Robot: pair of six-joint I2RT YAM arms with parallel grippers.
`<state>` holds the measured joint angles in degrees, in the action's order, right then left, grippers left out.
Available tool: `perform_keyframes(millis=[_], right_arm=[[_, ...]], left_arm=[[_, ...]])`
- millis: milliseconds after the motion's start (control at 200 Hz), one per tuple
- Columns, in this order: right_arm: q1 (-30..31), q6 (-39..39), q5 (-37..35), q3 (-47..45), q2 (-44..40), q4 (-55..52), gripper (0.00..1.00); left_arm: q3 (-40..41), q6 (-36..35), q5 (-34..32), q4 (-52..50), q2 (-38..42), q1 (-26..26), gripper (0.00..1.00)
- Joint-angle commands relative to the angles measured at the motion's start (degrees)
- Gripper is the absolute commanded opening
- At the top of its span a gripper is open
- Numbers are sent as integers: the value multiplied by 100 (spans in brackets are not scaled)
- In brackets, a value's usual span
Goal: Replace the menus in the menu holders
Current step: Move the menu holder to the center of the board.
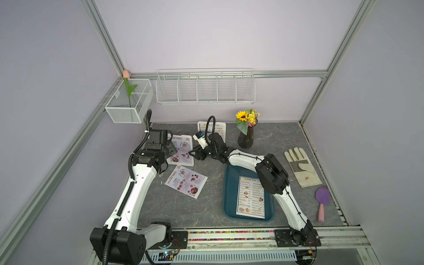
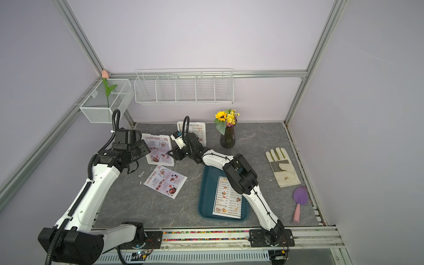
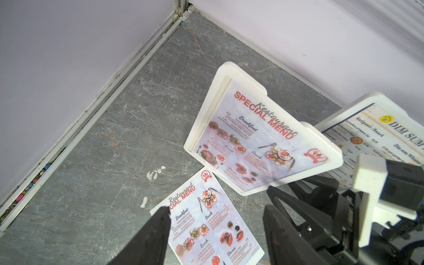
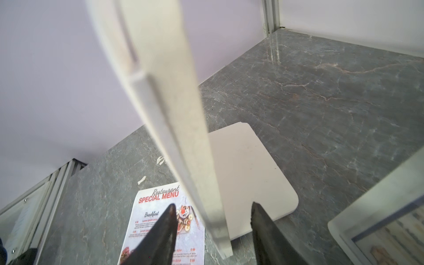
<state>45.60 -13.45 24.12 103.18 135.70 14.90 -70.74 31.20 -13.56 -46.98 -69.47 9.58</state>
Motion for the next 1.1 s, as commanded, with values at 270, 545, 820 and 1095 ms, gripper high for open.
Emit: perform_keyframes(millis=[270,545,820,1095], right_arm=[[36,-32,426,-242,-261,378,25],[22,214,300,-859,-773,321,18],[-46,295,255,-1337,-1179,312,14],[-51,798,-244,-2800,-2404,59,13]], left_arm=[[183,-17,-151,84,228,-27,65],[149,-26,-234,67,261,-27,64],[148,-65,-159,129,302,-27,63],[117,-169,31,239,419,-27,63]])
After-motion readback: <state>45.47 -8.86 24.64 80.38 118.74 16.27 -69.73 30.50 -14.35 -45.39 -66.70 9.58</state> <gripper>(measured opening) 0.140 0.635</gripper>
